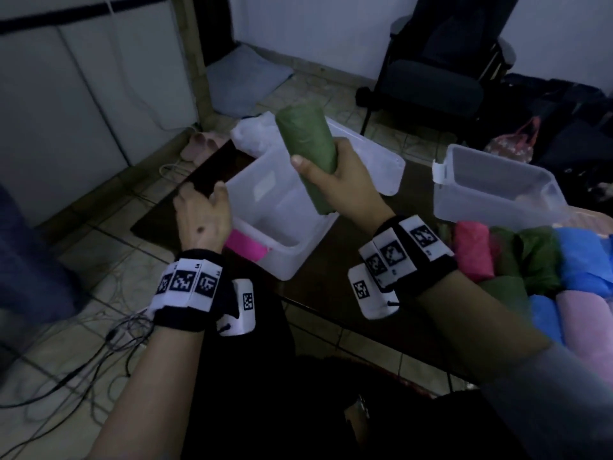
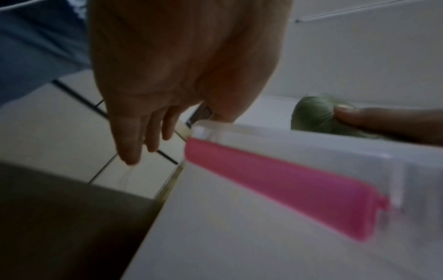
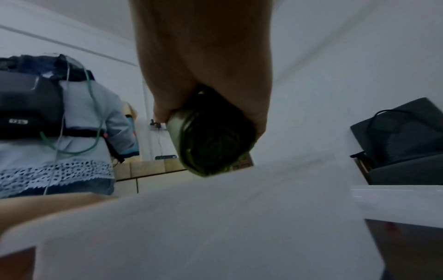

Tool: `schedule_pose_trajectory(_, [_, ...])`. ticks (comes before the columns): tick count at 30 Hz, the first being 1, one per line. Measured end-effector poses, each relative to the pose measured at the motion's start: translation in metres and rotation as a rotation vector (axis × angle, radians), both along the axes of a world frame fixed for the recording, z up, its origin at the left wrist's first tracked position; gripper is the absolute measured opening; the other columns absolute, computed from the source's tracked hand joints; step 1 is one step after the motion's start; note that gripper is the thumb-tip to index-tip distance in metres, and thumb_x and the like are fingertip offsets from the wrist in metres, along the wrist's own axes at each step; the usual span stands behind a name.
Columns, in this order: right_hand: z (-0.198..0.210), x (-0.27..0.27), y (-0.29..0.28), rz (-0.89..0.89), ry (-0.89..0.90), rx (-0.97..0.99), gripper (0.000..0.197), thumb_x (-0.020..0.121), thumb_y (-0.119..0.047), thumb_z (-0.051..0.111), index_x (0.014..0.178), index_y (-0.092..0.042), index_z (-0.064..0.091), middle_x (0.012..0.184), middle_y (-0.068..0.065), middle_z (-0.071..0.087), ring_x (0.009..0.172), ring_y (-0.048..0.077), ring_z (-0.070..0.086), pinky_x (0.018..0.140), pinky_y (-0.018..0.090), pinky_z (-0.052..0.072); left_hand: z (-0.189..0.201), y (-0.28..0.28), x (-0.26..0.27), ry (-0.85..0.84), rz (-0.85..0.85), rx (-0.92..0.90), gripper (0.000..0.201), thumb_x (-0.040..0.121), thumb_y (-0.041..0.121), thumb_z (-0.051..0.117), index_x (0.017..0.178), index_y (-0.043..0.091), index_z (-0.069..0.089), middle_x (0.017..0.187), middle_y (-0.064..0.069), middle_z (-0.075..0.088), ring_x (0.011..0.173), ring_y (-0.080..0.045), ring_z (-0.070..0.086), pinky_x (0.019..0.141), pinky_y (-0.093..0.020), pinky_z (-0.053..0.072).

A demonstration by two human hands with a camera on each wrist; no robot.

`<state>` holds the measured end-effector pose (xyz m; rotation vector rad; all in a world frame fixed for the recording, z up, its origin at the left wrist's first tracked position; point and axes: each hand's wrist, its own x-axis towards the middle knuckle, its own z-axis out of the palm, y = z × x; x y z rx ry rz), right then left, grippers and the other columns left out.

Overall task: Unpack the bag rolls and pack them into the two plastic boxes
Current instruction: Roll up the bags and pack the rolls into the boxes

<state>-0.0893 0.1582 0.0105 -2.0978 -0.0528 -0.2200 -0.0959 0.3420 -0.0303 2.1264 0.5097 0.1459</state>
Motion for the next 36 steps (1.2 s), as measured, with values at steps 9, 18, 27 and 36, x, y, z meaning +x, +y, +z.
schedule_pose_trajectory(9, [-0.029,0.002,0.044,0.087,0.124,-0.492,0.065,0.08,-0.054,0.064,0.119,-0.007,0.041,0.116,0.008,0.044,0.102,0.026,0.053,0.079,0.038,0.045,-0.024,0.004,-0.022,-0.162,0.051,-0.194,0.036,0.1,0.036,0.033,0.086,0.01,0.053,0.103,-0.022,0.061,0.097,-0.034,0.056,0.071,-0.029,0.032])
schedule_pose_trajectory(18, [-0.046,-0.008,0.059,0.053,0.25,-0.61,0.066,0.08,-0.047,0.068,0.119,-0.005,0.035,0.121,0.013,0.042,0.112,0.034,0.049,0.091,0.046,0.042,-0.041,-0.008,-0.055,-0.415,0.148,-0.228,0.033,0.101,0.029,0.035,0.094,0.005,0.057,0.073,0.007,0.047,0.07,-0.009,0.043,0.053,-0.01,0.031])
schedule_pose_trajectory(27, [-0.077,-0.009,0.064,0.135,0.347,-0.7,0.074,0.08,-0.051,0.065,0.125,-0.001,0.034,0.13,0.017,0.039,0.123,0.032,0.037,0.102,0.04,0.033,-0.043,-0.012,-0.062,-0.474,0.113,-0.222,0.033,0.101,0.025,0.038,0.106,0.003,0.062,0.085,0.002,0.056,0.076,-0.008,0.048,0.06,0.0,0.033])
schedule_pose_trajectory(36, [-0.071,-0.001,0.061,0.313,0.516,-0.615,0.059,0.092,-0.041,0.054,0.131,0.0,0.035,0.133,0.018,0.041,0.122,0.031,0.043,0.101,0.038,0.036,-0.046,-0.015,-0.061,-0.482,0.14,-0.225,0.034,0.101,0.027,0.037,0.104,0.003,0.061,0.083,0.001,0.054,0.077,-0.012,0.048,0.062,-0.015,0.029])
